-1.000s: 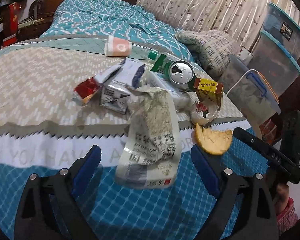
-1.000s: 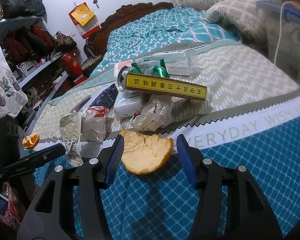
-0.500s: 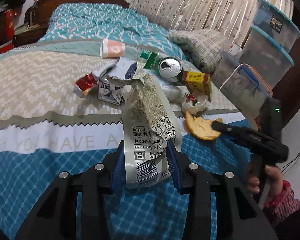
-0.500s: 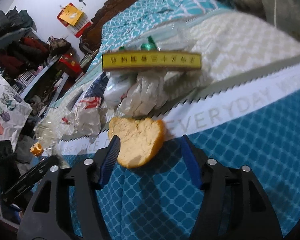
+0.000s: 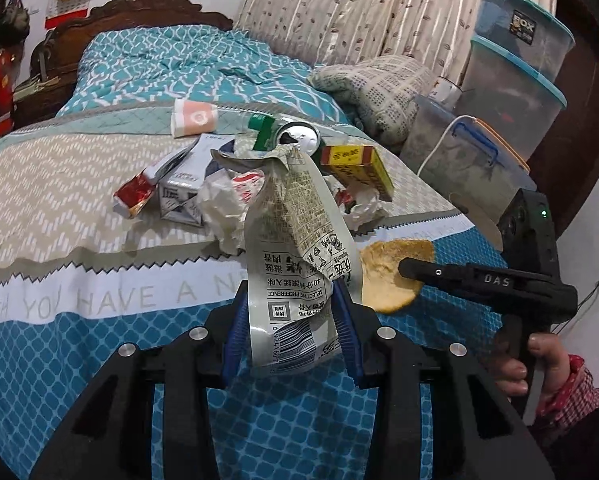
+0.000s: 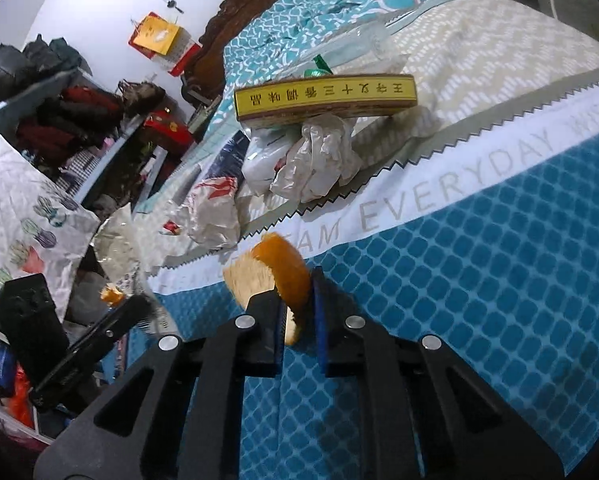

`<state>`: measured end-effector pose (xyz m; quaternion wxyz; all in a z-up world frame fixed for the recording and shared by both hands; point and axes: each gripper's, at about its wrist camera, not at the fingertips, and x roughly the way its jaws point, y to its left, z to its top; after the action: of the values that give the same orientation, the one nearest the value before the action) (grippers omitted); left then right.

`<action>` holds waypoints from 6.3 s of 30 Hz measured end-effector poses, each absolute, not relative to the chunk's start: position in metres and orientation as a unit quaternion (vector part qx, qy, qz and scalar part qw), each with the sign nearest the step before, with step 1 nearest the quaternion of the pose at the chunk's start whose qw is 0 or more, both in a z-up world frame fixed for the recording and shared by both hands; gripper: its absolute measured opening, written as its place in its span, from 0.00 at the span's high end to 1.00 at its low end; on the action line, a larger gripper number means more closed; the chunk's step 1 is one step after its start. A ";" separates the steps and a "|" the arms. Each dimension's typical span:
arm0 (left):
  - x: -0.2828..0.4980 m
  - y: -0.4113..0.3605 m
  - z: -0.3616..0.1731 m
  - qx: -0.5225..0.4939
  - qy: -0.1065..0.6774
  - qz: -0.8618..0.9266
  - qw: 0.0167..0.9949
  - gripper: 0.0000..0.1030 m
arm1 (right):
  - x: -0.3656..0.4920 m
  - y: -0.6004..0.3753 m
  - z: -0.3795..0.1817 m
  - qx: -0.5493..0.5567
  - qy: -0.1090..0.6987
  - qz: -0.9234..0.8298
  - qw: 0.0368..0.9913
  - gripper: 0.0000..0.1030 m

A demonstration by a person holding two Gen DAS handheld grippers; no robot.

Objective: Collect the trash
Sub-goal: 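Grasp the bread slice with the right tool while the left tool holds the bag, then carry bag and bread to the beige bin and open both tools over it, then grasp the yellow spice box with the right tool while the left grasps crumpled paper, then carry box and crumpled paper to the beige bin and open both tools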

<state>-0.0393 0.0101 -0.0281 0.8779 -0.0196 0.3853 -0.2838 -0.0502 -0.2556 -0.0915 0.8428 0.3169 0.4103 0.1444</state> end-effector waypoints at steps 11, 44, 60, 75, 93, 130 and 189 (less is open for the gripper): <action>-0.040 0.000 -0.027 -0.012 0.386 -0.291 0.875 0.63 | -0.066 -0.269 -0.074 0.314 0.390 0.143 0.854 0.86; -0.034 -0.018 -0.056 0.017 0.424 -0.297 0.856 0.63 | -0.065 -0.272 -0.097 0.313 0.419 0.130 0.842 0.39; -0.022 -0.064 -0.025 0.052 0.400 -0.329 0.854 0.63 | -0.063 -0.297 -0.083 0.305 0.386 0.120 0.862 0.92; 0.003 -0.299 0.018 0.130 0.370 -0.477 0.787 0.63 | -0.124 -0.519 -0.056 0.374 0.242 -0.081 0.892 0.92; 0.036 -0.529 -0.047 0.195 0.414 -0.490 0.742 0.29 | -0.129 -0.660 -0.091 0.429 0.220 -0.198 0.853 0.20; 0.031 -0.053 -0.017 -0.012 0.395 -0.295 0.870 0.30 | 0.010 -0.267 -0.022 0.061 0.311 0.107 0.942 0.27; 0.018 -0.063 -0.062 0.065 0.466 -0.248 0.847 0.60 | -0.070 -0.336 -0.102 0.442 0.359 0.175 0.803 0.74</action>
<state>0.0180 -0.0630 -0.0622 0.8466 0.0648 0.4662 -0.2485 -0.0698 -0.3360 -0.1021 0.8032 0.4419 0.3592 0.1749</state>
